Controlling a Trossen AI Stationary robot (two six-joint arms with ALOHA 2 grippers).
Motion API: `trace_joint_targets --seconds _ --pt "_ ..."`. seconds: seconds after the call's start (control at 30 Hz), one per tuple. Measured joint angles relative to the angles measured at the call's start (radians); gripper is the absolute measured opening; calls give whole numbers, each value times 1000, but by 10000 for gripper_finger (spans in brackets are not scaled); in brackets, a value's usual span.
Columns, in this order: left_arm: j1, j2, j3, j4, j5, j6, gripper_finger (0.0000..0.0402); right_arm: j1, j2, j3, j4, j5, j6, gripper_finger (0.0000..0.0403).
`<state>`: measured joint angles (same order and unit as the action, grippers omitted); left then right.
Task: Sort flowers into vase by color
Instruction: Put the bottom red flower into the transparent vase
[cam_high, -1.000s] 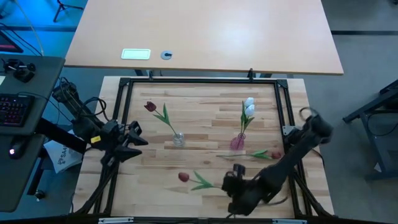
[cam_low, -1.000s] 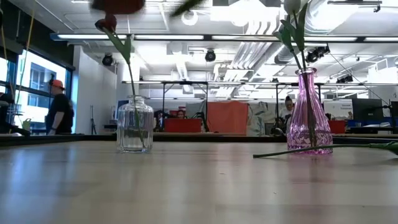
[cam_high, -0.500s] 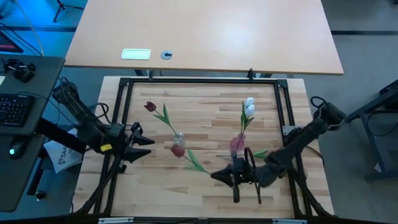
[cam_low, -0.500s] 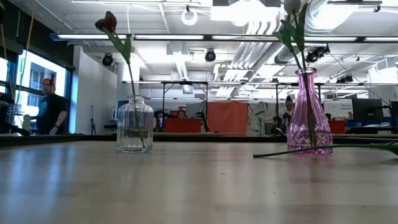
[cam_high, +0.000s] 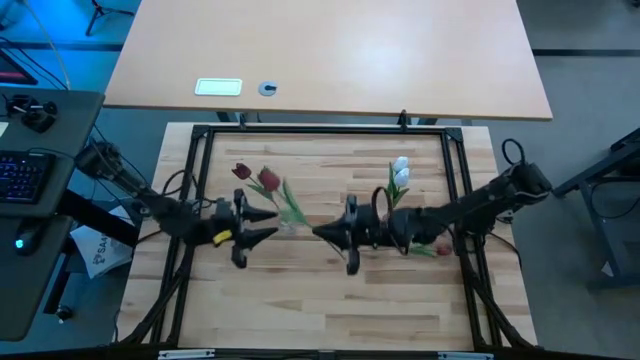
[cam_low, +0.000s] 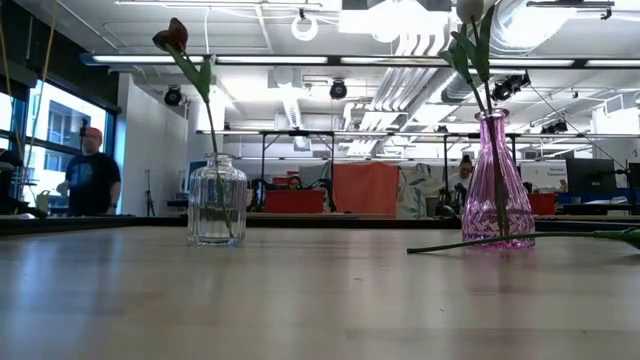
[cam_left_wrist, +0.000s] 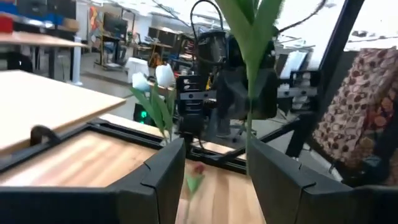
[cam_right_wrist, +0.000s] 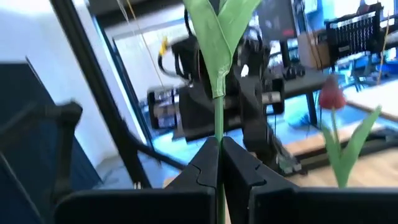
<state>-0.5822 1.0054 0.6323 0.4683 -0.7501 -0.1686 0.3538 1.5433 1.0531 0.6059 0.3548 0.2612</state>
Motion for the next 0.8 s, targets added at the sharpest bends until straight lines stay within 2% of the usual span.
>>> trace_joint_targets --seconds 0.17,0.4,0.5,0.6,0.8 --pt "144 -28 0 17 217 6 161 -75 1 0 93 -78 0 0" --pt "331 -35 0 51 547 -94 161 -131 25 0 138 -108 8 0" --pt "368 -35 0 55 574 -121 162 -145 45 0 179 -152 7 0" --pt "374 -31 0 73 547 -113 170 -163 63 0 221 -214 8 0" --pt "373 81 0 268 524 -135 194 -187 87 1 265 -323 18 0"
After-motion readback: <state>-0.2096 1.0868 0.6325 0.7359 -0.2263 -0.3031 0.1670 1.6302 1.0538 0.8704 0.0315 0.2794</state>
